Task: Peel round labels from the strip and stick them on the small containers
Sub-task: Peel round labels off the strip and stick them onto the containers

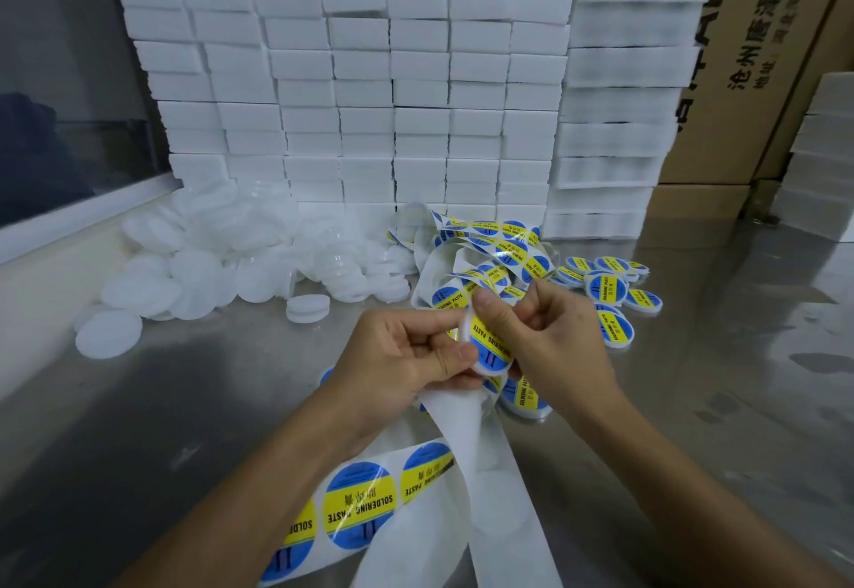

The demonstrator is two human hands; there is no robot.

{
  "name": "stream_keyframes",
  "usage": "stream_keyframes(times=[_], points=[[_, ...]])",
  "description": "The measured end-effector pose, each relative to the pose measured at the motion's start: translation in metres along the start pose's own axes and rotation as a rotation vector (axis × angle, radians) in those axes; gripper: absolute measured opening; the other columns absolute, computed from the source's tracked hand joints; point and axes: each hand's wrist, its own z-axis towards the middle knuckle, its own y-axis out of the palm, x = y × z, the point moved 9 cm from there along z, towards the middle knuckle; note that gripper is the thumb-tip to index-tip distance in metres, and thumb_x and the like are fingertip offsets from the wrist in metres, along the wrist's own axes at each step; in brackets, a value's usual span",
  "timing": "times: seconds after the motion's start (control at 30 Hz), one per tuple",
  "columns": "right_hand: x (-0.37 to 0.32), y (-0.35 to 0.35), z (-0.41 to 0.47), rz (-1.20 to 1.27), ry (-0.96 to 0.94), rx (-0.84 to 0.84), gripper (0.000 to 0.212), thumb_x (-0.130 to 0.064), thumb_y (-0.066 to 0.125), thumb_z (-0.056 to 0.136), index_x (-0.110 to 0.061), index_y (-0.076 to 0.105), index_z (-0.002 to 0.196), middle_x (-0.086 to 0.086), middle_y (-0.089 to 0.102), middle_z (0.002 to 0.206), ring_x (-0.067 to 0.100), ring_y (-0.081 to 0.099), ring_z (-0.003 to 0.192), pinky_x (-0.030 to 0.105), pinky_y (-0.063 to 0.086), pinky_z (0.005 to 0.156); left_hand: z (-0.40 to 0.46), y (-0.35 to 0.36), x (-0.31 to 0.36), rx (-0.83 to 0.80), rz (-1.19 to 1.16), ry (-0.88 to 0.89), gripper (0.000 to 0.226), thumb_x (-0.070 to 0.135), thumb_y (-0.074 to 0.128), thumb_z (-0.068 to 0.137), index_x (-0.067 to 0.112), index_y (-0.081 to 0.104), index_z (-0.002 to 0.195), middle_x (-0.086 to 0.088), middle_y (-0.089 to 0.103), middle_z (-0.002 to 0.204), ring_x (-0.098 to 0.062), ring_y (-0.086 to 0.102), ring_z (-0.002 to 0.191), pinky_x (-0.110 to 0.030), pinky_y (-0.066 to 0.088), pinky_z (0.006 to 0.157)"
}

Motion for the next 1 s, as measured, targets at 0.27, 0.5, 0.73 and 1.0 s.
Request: stream_keyframes(times=[0.27,0.5,0.73,1.0], points=[[0.000,0.017,0.002,0.136,-0.043,-0.229,0.008,-0.008,0.062,0.093,-0.008,0.062,0.101,0.016,0.066,0.059,0.016,0.063,0.049,0.020,0.049,0.051,0.005,-0.020,0.004,0.148,-0.062,0.013,0.027,0.013,0.068,0.070,0.008,0.075,0.095,-0.019,0.074,0.086,-0.029,0.072,0.080,-0.029,0.058,0.063],[0.001,0.029,-0.003,0.229,0.020,-0.302,0.015,-0.013,0.074,0.081,-0.012,0.061,0.087,0.012,0.070,0.064,0.019,0.060,0.049,0.027,0.053,0.053,0.003,-0.038,0.001,0.310,0.034,0.031,0.010,0.007,0.061,0.088,0.009,0.070,0.088,-0.008,0.074,0.074,-0.020,0.070,0.063,-0.027,0.056,0.051],[0.001,0.016,0.003,0.154,-0.046,-0.191,0.015,-0.013,0.064,0.091,-0.003,0.062,0.081,0.003,0.065,0.055,0.017,0.057,0.042,0.028,0.050,0.046,0.003,-0.030,0.001,0.300,0.195,0.056,0.010,0.018,0.070,0.081,0.010,0.075,0.083,-0.022,0.064,0.063,-0.017,0.057,0.049,-0.027,0.054,0.048],[-0.020,0.028,-0.014,-0.284,-0.377,-0.232,0.061,-0.033,0.087,0.069,-0.019,0.065,0.124,-0.004,0.061,0.115,0.004,0.058,0.092,0.021,0.051,0.067,0.001,-0.033,0.005,0.330,0.234,0.082,0.030,0.033,0.073,0.071,0.004,0.074,0.082,-0.014,0.068,0.059,-0.016,0.058,0.045,-0.022,0.050,0.045]])
